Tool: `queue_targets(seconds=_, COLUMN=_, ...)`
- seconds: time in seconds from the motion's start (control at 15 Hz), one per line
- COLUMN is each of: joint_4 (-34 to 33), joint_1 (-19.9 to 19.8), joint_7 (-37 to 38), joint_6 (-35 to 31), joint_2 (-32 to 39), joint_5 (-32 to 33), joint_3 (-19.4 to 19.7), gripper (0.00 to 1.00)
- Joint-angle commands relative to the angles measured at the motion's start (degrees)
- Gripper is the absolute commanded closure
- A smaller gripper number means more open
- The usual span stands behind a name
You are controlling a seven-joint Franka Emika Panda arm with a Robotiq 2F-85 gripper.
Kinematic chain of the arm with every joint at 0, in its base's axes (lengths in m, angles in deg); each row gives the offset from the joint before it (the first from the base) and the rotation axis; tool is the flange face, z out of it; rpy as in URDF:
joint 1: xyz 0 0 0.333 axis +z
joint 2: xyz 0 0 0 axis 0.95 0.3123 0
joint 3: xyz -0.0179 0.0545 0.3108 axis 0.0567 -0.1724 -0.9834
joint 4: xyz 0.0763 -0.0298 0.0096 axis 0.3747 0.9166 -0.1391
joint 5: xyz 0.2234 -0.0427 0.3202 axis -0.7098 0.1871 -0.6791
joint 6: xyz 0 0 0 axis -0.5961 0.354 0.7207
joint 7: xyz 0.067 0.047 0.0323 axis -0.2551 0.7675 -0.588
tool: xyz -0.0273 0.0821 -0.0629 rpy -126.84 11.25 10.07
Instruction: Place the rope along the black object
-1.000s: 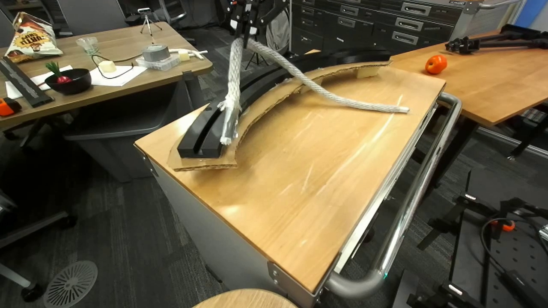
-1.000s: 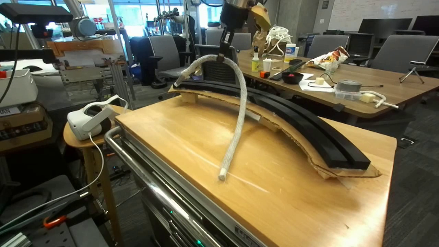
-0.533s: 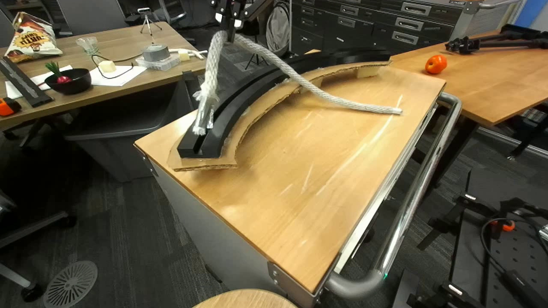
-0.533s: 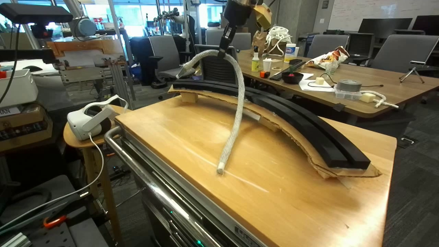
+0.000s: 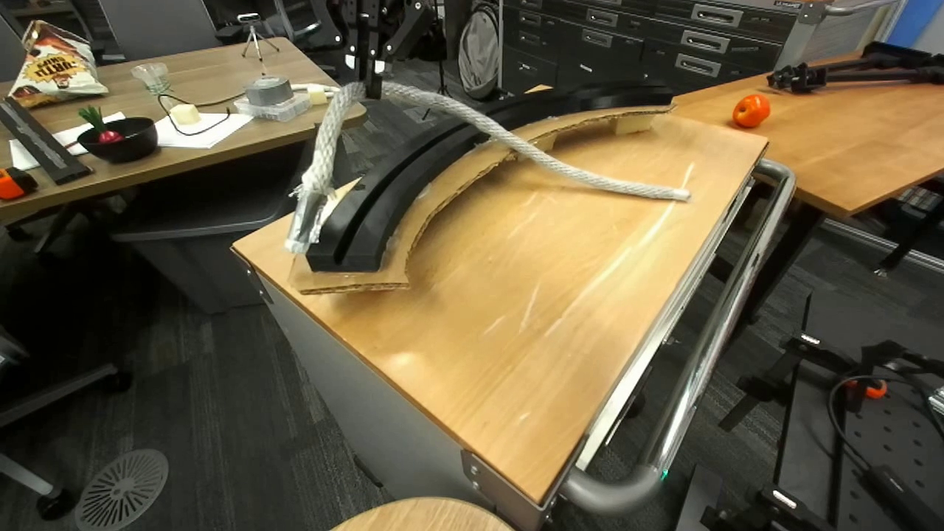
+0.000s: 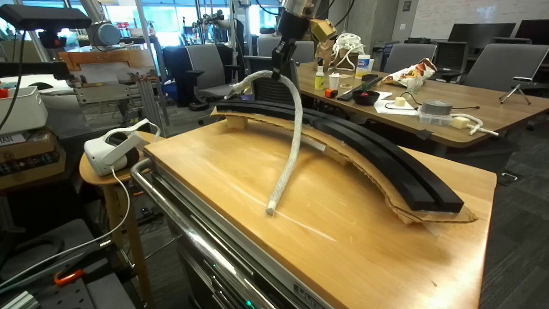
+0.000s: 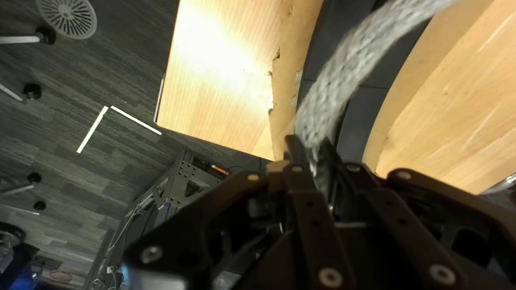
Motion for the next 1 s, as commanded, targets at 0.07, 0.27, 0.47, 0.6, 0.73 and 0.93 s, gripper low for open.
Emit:
queue_targets(seconds=0.07, joint_4=-10.3, joint_1=-1.7, joint_7=-0.9, joint_6=8.9, joint_2=4.6, joint_5=1.1, joint_3=-1.2, gripper=0.91)
queue_targets(seconds=0.27, joint_4=-13.7, joint_1=-3.2, joint_7=-2.6, joint_6=12.8, joint_2=6.0, joint_5=0.0, joint_3=-1.7, gripper=0.91)
queue_targets(seconds=0.47, joint_4=-17.0, joint_1=-3.8, joint_7=-3.7, joint_6=16.1, joint_2=7.7, joint_5=-0.2, joint_3=-1.9, gripper=0.91)
queue_targets(seconds=0.6, joint_4=-19.0, joint_1=-3.4, joint_7=-3.3, joint_6=18.0, joint_2=9.0, joint_5=-0.2, joint_3=-1.6, gripper=0.91)
queue_targets(seconds=0.73, joint_4=-21.1, joint_1=-2.7, joint_7=-2.2, joint_6=19.9, joint_2=10.7, joint_5=0.3, joint_3=-1.4, gripper=0.91)
queue_targets(seconds=0.93, joint_4=-24.6, joint_1=-1.3, joint_7=-1.5, joint_6=23.5, joint_2=13.6, joint_5=1.0, joint_3=-1.3, gripper=0.91)
